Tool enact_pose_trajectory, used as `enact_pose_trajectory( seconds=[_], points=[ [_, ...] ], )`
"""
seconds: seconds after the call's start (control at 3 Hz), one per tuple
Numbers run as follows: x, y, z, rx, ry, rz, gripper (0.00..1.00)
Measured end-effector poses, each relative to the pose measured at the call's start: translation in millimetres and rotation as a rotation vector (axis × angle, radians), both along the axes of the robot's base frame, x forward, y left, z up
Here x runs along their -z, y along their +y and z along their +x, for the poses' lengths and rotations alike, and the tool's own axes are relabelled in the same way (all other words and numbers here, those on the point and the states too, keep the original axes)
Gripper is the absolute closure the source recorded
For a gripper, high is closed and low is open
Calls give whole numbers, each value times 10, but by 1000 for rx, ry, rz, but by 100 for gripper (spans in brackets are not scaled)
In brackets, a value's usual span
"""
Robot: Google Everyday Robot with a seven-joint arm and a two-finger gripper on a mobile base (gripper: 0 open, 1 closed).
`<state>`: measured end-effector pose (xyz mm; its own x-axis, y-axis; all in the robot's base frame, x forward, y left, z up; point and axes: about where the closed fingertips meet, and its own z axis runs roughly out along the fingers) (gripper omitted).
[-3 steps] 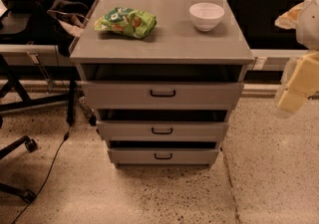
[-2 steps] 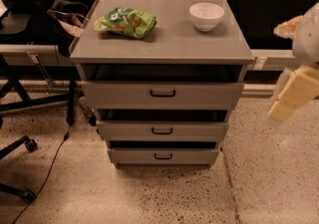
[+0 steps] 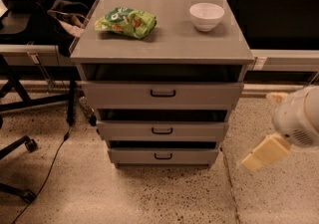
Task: Open middle drawer
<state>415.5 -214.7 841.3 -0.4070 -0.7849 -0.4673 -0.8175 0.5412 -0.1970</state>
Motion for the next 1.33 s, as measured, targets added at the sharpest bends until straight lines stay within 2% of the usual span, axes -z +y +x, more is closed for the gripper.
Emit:
enact_pose_trajectory(
  seconds=[0.33, 1.0, 1.33],
  points=[
    [841, 44, 494, 76, -27, 89, 0],
    [979, 40, 496, 98, -25, 105, 0],
    [1204, 61, 555, 84, -24, 158, 0]
  ],
)
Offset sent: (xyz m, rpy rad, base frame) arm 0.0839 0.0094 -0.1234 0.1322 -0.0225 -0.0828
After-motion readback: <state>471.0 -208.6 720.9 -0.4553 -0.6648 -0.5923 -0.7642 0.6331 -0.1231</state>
